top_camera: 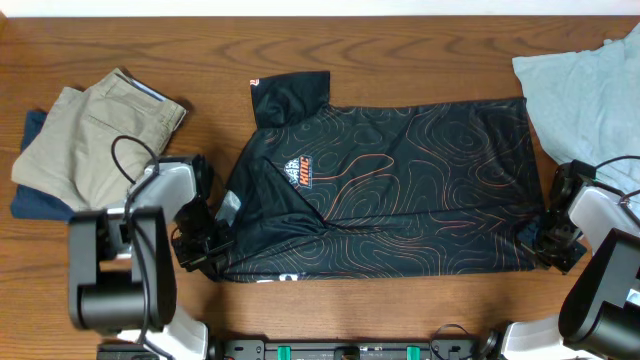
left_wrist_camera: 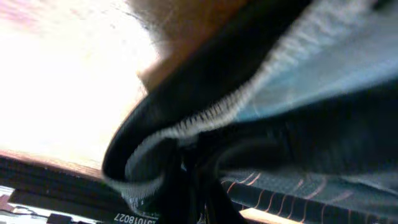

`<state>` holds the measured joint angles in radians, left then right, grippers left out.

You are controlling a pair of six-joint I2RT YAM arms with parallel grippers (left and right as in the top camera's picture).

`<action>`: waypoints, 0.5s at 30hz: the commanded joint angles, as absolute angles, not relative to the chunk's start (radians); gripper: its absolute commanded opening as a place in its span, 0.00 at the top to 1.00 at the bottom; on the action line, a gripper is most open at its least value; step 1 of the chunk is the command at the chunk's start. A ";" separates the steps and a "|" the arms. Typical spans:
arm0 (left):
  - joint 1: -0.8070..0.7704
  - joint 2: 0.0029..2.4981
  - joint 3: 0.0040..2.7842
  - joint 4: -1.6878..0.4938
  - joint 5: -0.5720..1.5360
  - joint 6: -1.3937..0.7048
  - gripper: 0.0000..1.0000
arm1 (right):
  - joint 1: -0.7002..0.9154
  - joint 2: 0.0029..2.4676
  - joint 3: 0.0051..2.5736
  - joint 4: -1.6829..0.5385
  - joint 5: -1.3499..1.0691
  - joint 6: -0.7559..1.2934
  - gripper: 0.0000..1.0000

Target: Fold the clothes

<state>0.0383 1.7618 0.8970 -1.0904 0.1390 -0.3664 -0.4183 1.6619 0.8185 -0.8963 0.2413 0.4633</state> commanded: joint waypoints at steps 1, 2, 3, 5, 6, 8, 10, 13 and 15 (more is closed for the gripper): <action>0.041 1.662 0.907 -1.082 0.138 -0.372 0.94 | -0.426 1.631 0.858 -0.913 0.215 0.450 0.96; 0.041 1.629 0.913 -1.079 0.146 -0.372 0.94 | -0.426 1.610 0.880 -0.928 0.194 0.446 0.94; 0.041 1.602 0.920 -1.076 0.149 -0.372 0.94 | -0.426 1.592 0.897 -0.937 0.180 0.443 0.91; 0.041 1.543 0.934 -1.068 0.149 -0.372 0.90 | -0.426 1.550 0.932 -0.947 0.142 0.424 0.56; 0.041 1.516 0.936 -1.059 0.149 -0.372 0.78 | -0.426 1.531 0.946 -0.947 0.125 0.416 0.42; 0.041 1.461 0.936 -1.030 0.149 -0.372 0.40 | -0.426 1.495 0.966 -0.939 0.091 0.384 0.36; 0.041 1.421 0.936 -1.003 0.149 -0.372 0.22 | -0.426 1.468 0.969 -0.932 0.081 0.368 0.39; 0.041 1.394 0.936 -0.983 0.149 -0.373 0.20 | -0.426 1.465 0.965 -0.931 0.080 0.369 0.44; 0.041 1.393 0.936 -0.982 0.149 -0.373 0.19 | -0.425 1.471 0.952 -0.921 0.080 0.369 0.44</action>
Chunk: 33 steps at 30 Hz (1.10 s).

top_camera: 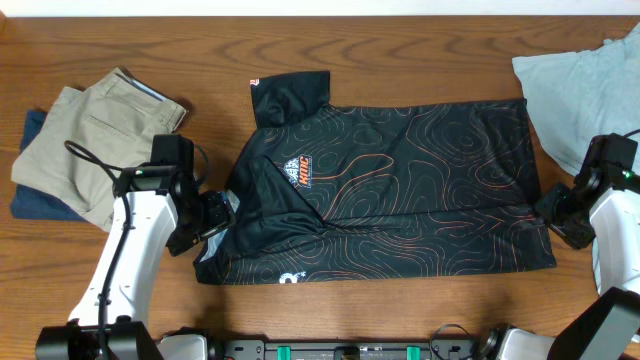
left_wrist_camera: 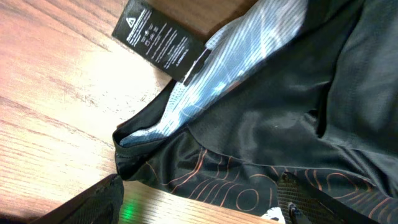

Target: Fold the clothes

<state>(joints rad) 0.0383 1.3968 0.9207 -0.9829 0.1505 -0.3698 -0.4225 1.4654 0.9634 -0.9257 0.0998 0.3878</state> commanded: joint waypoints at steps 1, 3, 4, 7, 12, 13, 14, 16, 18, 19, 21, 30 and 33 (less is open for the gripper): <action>0.041 1.394 0.935 -0.982 0.149 -0.373 0.19 | -0.425 1.475 0.944 -0.913 0.080 0.369 0.45; 0.040 1.399 0.934 -0.982 0.149 -0.373 0.19 | -0.425 1.488 0.923 -0.889 0.078 0.369 0.46; 0.040 1.401 0.933 -0.982 0.149 -0.373 0.19 | -0.425 1.494 0.913 -0.877 0.077 0.369 0.46; 0.040 1.407 0.933 -0.984 0.149 -0.373 0.19 | -0.426 1.523 0.873 -0.815 0.073 0.370 0.48; 0.040 1.407 0.933 -0.984 0.149 -0.373 0.19 | -0.425 1.567 0.847 -0.747 0.063 0.370 0.53; 0.040 1.407 0.933 -0.984 0.149 -0.373 0.19 | -0.425 1.577 0.845 -0.736 0.056 0.370 0.54; 0.040 1.407 0.933 -0.984 0.149 -0.373 0.19 | -0.425 1.586 0.842 -0.723 0.046 0.370 0.54; 0.040 1.407 0.933 -0.984 0.149 -0.373 0.19 | -0.425 1.608 0.838 -0.696 0.030 0.370 0.55; 0.040 1.407 0.933 -0.984 0.149 -0.373 0.19 | -0.425 1.627 0.837 -0.673 0.025 0.370 0.58; 0.040 1.407 0.933 -0.984 0.149 -0.373 0.19 | -0.425 1.636 0.837 -0.665 0.025 0.370 0.60; 0.040 1.407 0.933 -0.985 0.149 -0.373 0.19 | -0.425 1.649 0.837 -0.651 0.025 0.370 0.63; 0.040 1.407 0.933 -0.985 0.149 -0.373 0.19 | -0.426 1.676 0.838 -0.620 0.025 0.370 0.99; 0.040 1.407 0.933 -0.985 0.149 -0.373 0.19 | -0.426 1.676 0.847 -0.632 0.025 0.369 0.99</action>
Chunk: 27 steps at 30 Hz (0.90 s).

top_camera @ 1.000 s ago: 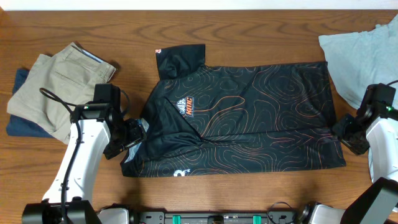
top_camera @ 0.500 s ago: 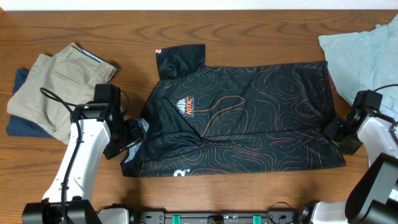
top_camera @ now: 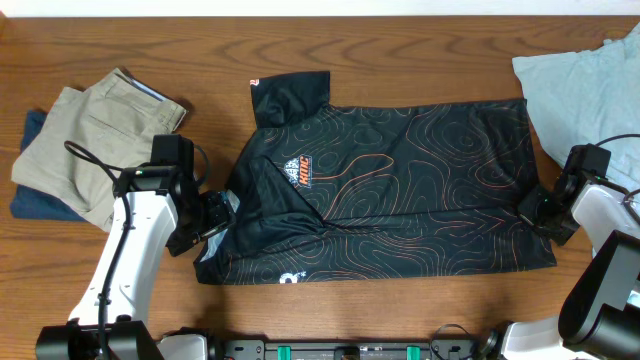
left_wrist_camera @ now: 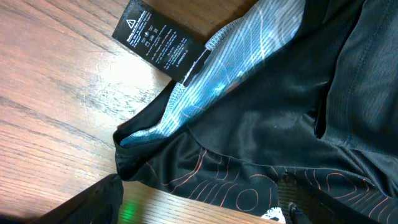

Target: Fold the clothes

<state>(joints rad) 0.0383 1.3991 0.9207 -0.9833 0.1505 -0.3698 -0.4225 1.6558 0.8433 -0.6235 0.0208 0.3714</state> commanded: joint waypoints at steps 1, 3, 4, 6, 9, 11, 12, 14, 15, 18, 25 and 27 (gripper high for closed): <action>0.040 1.407 0.933 -0.985 0.149 -0.373 0.19 | -0.426 1.676 0.855 -0.641 0.025 0.369 0.99; 0.040 1.407 0.933 -0.984 0.149 -0.373 0.19 | -0.426 1.675 0.873 -0.662 0.025 0.369 0.99; 0.040 1.407 0.933 -0.984 0.149 -0.373 0.19 | -0.426 1.675 0.883 -0.672 0.025 0.369 0.99; 0.040 1.407 0.933 -0.984 0.149 -0.373 0.19 | -0.426 1.675 0.913 -0.704 0.021 0.369 0.99; 0.040 1.407 0.933 -0.984 0.149 -0.373 0.19 | -0.426 1.675 0.957 -0.757 0.018 0.369 0.99; 0.040 1.407 0.933 -0.984 0.149 -0.373 0.19 | -0.426 1.675 0.981 -0.782 0.018 0.369 0.99; 0.040 1.407 0.933 -0.984 0.149 -0.373 0.19 | -0.426 1.675 0.990 -0.791 0.019 0.369 0.99; 0.040 1.407 0.933 -0.984 0.149 -0.373 0.19 | -0.426 1.675 1.003 -0.800 0.019 0.369 0.99; 0.040 1.407 0.933 -0.983 0.149 -0.373 0.19 | -0.426 1.675 1.005 -0.800 0.019 0.369 0.99; 0.040 1.407 0.933 -0.982 0.149 -0.373 0.19 | -0.426 1.675 1.006 -0.784 0.018 0.370 0.99; 0.040 1.407 0.933 -0.971 0.149 -0.373 0.19 | -0.426 1.675 1.006 -0.658 0.017 0.395 0.71; 0.040 1.407 0.933 -0.970 0.149 -0.373 0.19 | -0.426 1.675 1.006 -0.659 0.017 0.396 0.66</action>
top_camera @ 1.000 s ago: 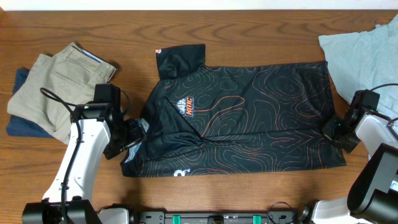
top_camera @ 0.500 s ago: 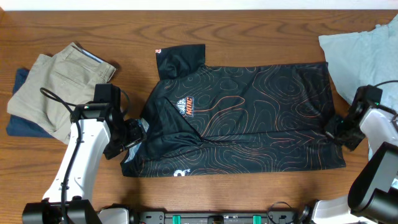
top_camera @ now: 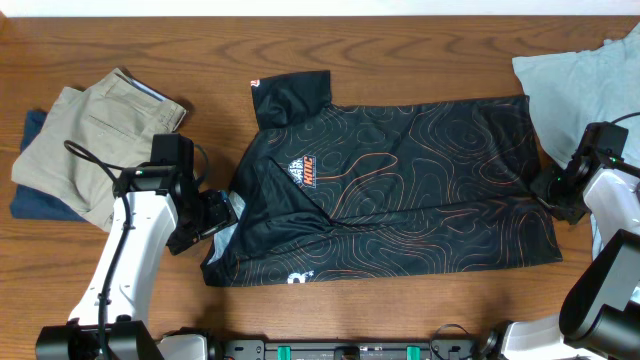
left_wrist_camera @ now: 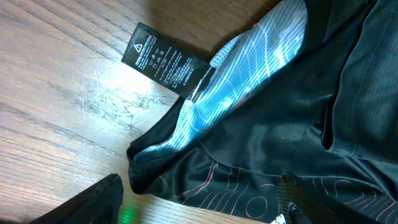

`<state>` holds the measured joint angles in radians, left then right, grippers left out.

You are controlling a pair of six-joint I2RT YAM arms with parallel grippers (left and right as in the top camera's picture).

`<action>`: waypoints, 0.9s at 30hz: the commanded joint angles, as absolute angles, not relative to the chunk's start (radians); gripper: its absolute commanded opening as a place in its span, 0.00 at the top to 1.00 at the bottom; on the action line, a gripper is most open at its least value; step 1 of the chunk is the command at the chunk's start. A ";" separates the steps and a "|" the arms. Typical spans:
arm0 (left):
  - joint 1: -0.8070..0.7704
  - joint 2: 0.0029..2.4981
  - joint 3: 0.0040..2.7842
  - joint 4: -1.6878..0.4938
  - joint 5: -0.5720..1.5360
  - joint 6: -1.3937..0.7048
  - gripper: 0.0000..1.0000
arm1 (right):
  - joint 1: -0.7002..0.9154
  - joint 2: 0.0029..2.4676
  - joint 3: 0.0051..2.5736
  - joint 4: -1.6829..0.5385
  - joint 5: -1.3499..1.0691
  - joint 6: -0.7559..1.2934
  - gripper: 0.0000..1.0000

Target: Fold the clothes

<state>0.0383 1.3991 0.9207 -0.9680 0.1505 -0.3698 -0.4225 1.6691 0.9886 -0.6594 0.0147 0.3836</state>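
Observation:
A black shirt (top_camera: 400, 180) with orange contour lines and an orange chest logo lies spread flat across the middle of the table. My left gripper (top_camera: 221, 213) hovers at its left edge, open. In the left wrist view my left gripper (left_wrist_camera: 199, 194) has its fingers wide apart over the shirt's edge (left_wrist_camera: 261, 155). There the pale blue inner side (left_wrist_camera: 249, 74) and a black care label (left_wrist_camera: 165, 59) show. My right gripper (top_camera: 553, 190) sits at the shirt's right edge, gripping the cloth as far as the overhead view shows.
Folded khaki trousers (top_camera: 95, 135) lie on a navy garment (top_camera: 28, 190) at the left. A pale blue garment (top_camera: 585, 85) is heaped at the back right. Bare wooden table (top_camera: 400, 50) runs behind the shirt.
My right gripper has moved right and farther back along the shirt's right edge. The whole shirt has shifted a little to the right. My left gripper stays open in place.
Both grippers were low at the shirt's front corners, the left one shut on the cloth. Half a second later the left had let go and risen, with the front hem lying straighter. The right gripper then stood at the right edge, and now the shirt lies slightly farther right.

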 commanded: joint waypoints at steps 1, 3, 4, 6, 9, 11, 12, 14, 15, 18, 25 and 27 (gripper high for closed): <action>0.040 1.407 0.933 -0.969 0.149 -0.372 0.19 | -0.426 1.675 1.006 -0.663 0.013 0.396 0.64; 0.040 1.407 0.933 -0.958 0.151 -0.372 0.19 | -0.426 1.675 1.006 -0.677 -0.007 0.396 0.64; 0.040 1.407 0.933 -0.948 0.162 -0.367 0.19 | -0.426 1.675 1.006 -0.686 -0.018 0.396 0.64; 0.040 1.407 0.933 -0.907 0.233 -0.321 0.19 | -0.425 1.675 1.006 -0.723 -0.055 0.395 0.67; 0.035 1.407 0.933 -0.815 0.347 -0.307 0.19 | -0.425 1.675 1.006 -0.802 -0.078 0.395 0.69; 0.027 1.407 0.933 -0.766 0.377 -0.307 0.19 | -0.425 1.675 1.006 -0.838 -0.079 0.395 0.69; 0.019 1.407 0.933 -0.742 0.384 -0.308 0.19 | -0.425 1.675 1.006 -0.858 -0.079 0.395 0.69; -0.004 1.409 0.933 -0.700 0.385 -0.307 0.19 | -0.425 1.676 1.004 -0.882 -0.080 0.364 0.69; -0.020 1.412 0.933 -0.684 0.385 -0.308 0.19 | -0.424 1.676 1.002 -0.891 -0.080 0.349 0.69; -0.065 1.433 0.933 -0.659 0.385 -0.308 0.19 | -0.424 1.676 0.997 -0.913 -0.079 0.320 0.67; -0.146 1.561 0.933 -0.652 0.385 -0.363 0.19 | -0.424 1.676 0.992 -0.929 -0.079 0.292 0.63; -0.163 1.604 0.933 -0.650 0.387 -0.394 0.19 | -0.424 1.676 0.992 -0.929 -0.079 0.290 0.63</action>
